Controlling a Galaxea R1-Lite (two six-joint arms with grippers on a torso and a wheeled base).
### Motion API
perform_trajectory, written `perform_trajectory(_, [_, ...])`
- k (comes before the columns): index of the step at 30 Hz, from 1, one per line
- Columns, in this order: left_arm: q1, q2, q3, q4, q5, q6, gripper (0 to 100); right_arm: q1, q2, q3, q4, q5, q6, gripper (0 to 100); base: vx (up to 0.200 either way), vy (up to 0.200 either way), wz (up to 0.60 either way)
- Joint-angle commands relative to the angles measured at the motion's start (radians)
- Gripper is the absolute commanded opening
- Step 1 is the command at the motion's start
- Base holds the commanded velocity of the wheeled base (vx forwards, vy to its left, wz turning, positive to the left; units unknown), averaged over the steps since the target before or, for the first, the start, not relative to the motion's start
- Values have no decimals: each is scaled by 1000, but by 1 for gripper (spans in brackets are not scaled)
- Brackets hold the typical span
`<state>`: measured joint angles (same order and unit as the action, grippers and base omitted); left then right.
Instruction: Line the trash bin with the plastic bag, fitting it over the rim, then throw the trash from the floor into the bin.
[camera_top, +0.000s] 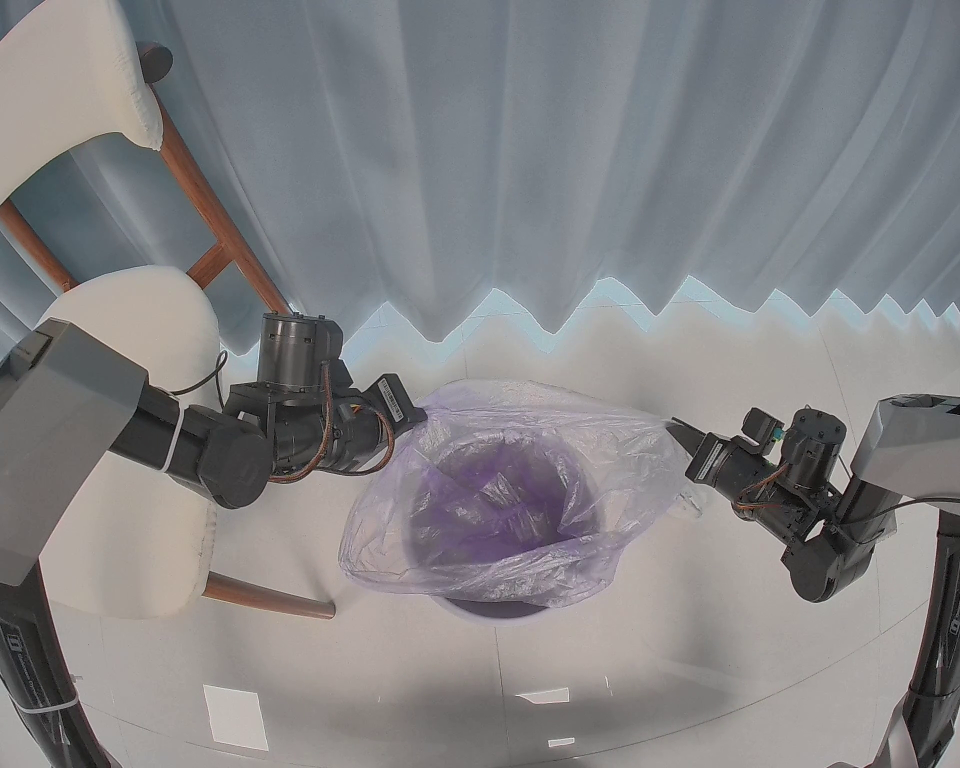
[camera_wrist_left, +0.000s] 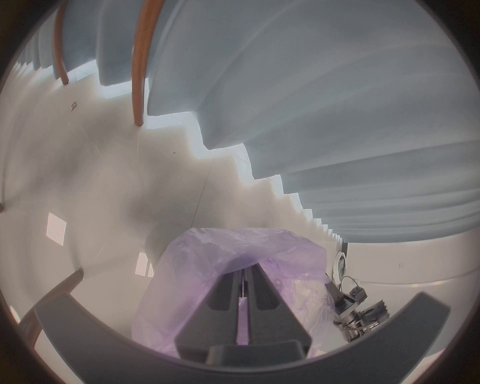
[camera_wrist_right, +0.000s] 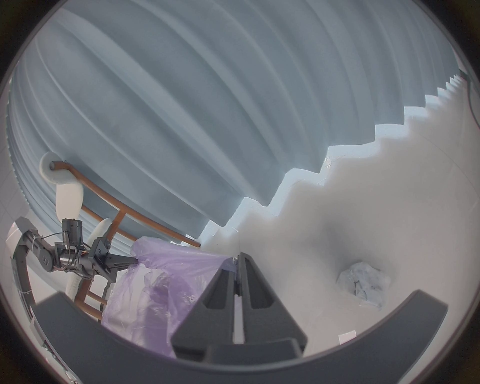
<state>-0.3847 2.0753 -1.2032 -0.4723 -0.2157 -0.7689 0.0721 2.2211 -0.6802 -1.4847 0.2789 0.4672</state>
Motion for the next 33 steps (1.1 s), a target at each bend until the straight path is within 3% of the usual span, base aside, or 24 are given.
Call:
perform_trajectory(1, [24, 51, -18, 0, -8, -24, 0, 6, 75, -30, -2, -21, 5, 0, 0, 0, 0])
perform_trajectory(8, [27, 89, -22, -3, -5, -44, 0, 34, 147, -88, -3, -106, 7, 0, 0, 0, 0])
perform_trajectory(18, [32, 132, -70, -8, 4, -73, 0, 38, 212, -148, -8, -110, 16, 0, 0, 0, 0])
perform_trajectory(23, [36, 149, -111, -9, 6, -102, 0, 38, 215, -225, 4, -113, 62, 0, 0, 0, 0])
perform_trajectory(29, [43, 154, -145, -8, 7, -130, 0, 38, 262, -302, 7, -187, 60, 0, 0, 0, 0])
perform_trajectory(33, [44, 172, -144, -5, 19, -128, 0, 37, 290, -308, 6, -191, 59, 0, 0, 0, 0])
